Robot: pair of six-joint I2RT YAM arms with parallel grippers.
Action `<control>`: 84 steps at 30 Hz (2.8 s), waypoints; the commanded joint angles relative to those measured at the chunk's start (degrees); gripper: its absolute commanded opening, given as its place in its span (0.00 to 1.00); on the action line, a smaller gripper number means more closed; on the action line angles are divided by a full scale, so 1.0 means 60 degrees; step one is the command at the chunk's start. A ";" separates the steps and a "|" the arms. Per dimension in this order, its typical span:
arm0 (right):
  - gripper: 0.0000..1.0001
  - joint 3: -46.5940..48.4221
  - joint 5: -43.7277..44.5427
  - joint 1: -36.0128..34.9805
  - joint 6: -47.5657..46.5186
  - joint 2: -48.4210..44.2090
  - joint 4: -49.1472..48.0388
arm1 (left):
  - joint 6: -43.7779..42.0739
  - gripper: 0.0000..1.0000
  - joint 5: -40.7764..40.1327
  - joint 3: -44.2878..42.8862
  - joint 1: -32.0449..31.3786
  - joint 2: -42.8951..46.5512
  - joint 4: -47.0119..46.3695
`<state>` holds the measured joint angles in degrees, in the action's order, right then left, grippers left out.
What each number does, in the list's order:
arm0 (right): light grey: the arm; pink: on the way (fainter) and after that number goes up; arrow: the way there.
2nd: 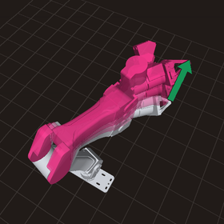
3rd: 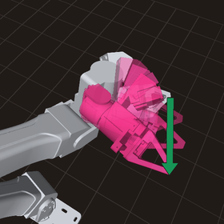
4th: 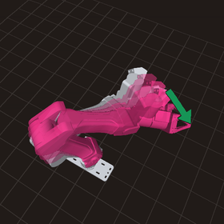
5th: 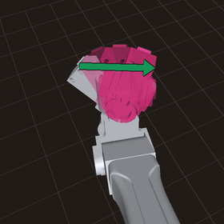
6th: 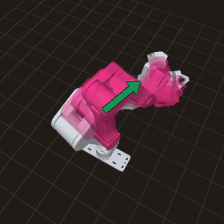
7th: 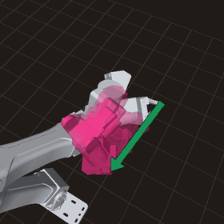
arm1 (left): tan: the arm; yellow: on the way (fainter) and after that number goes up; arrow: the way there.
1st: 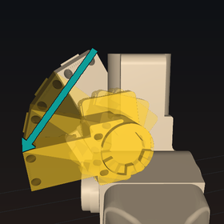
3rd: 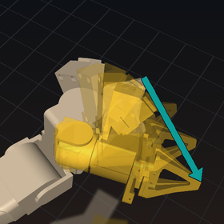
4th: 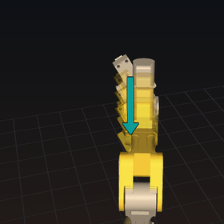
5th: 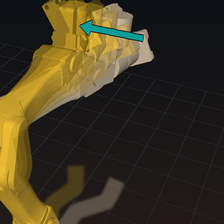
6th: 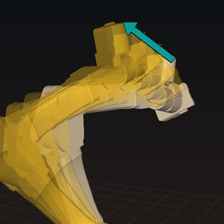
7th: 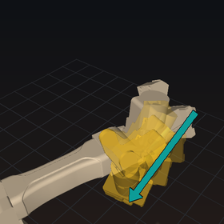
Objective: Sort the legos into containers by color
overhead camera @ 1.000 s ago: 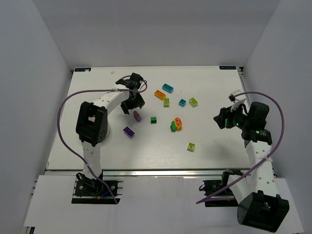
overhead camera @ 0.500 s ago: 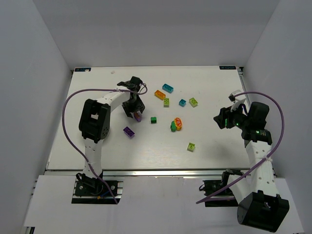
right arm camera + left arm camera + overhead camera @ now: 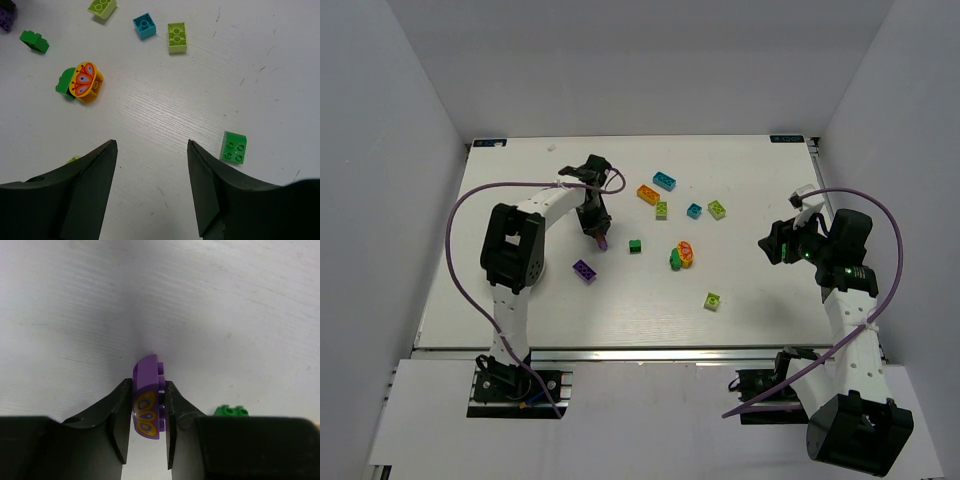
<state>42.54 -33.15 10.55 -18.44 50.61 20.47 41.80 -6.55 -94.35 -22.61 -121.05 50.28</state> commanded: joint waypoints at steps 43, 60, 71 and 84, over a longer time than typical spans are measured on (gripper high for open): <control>0.64 0.0204 -0.0423 0.0103 -0.0165 -0.0100 0.0002 | -0.2675 0.00 -0.7068 0.4356 0.0678 0.5498 -0.1685; 0.64 0.0219 -0.0540 0.0176 -0.0165 -0.0085 0.0075 | -0.2690 0.72 -0.6951 0.3963 0.0678 0.5410 -0.1540; 0.62 0.0160 -0.0980 0.0176 -0.0531 -0.0159 0.0207 | -0.4098 0.20 0.1692 0.4737 0.0430 0.7549 -0.3488; 0.62 0.0175 -0.1009 0.0176 -0.0516 -0.0115 0.0221 | 0.0854 0.98 0.0229 0.5720 -0.0069 0.6450 -0.0983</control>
<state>42.54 -37.93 11.29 -21.04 50.57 22.24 37.87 -0.45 -58.70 -22.87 -86.48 43.22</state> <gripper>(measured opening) 0.621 0.978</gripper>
